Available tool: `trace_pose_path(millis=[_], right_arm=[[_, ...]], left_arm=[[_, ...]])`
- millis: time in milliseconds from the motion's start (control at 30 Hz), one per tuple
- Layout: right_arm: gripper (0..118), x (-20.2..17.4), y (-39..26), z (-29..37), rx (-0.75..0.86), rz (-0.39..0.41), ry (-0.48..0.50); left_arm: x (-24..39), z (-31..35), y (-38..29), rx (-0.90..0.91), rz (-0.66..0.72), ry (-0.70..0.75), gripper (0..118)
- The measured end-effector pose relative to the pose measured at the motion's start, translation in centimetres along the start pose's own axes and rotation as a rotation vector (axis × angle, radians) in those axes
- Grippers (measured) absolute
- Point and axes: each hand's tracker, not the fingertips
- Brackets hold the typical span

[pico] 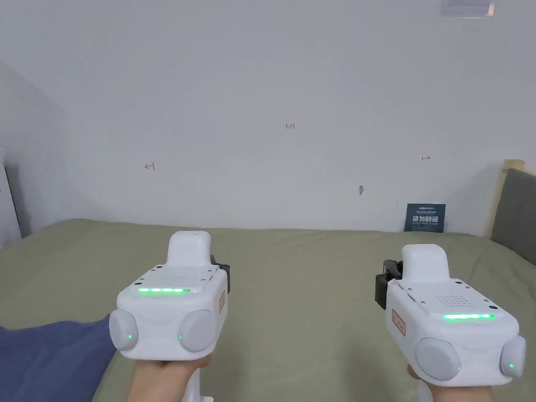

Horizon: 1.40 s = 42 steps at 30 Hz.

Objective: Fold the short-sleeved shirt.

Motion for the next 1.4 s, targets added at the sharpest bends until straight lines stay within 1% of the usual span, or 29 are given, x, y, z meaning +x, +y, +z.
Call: trace_pose_path(millis=[67,133,200,233,267,333,467,567,667,767,833,967,1133,1233,1400], right_arm=[[1,-0.7,-0.1,-0.2,-0.006,0.012,0.002],[1,-1.5,-0.4,-0.4,-0.008,0.012,0.025],[1,-2.9,-0.8,-0.8,-0.025,0.03,0.046],[1,-3.5,-1.0,-1.0,-0.027,0.031,0.067],[1,-4.4,-1.3,-1.1,-0.034,0.022,0.106],[1,-6.1,-1.9,-1.6,-0.054,0.018,0.151],[1,-10.7,-3.5,-3.0,-0.095,0.015,0.259],[1,-14.3,-4.7,-3.9,-0.122,0.016,0.342],[1,-17.9,-5.5,-4.5,-0.146,0.018,0.424],[1,-20.7,-6.1,-5.2,-0.16,0.019,0.473],[1,-22.0,-6.4,-5.7,-0.167,0.025,0.494],[1,-23.6,-7.4,-6.7,-0.194,0.057,0.526],[1,-23.8,-8.4,-7.5,-0.229,0.065,0.538],[1,-23.8,-9.1,-8.5,-0.264,0.067,0.534],[1,-23.5,-10.1,-9.7,-0.299,0.064,0.521]], left_arm=[[-0.6,0.4,0.0,0.005,-0.001,0.009,0],[-1.5,0.8,-0.1,0.01,0.002,0.03,0],[-2.8,1.1,-0.1,0.008,0.005,0.066,0],[-3.6,1.3,-0.2,0.006,0.011,0.082,0],[-4.7,1.5,-0.3,0.014,0.022,0.114,0],[-6.8,2.0,-0.8,0.024,0.015,0.192,0],[-12.4,3.9,-1.9,-0.025,0.042,0.29,0],[-16.8,6.1,-3.3,-0.057,0.036,0.405,0],[-21.3,8.0,-4.9,-0.071,0.078,0.516,0],[-24.5,9.5,-6.2,-0.092,0.109,0.599,0],[-25.8,9.9,-6.9,-0.114,0.104,0.627,0],[-27.4,9.5,-8.2,-0.151,0.117,0.645,1],[-28.6,7.2,-9.4,-0.194,0.152,0.634,1],[-29.1,5.0,-10.0,-0.224,0.15,0.618,1],[-30.4,-0.1,-11.1,-0.285,0.188,0.586,1]])
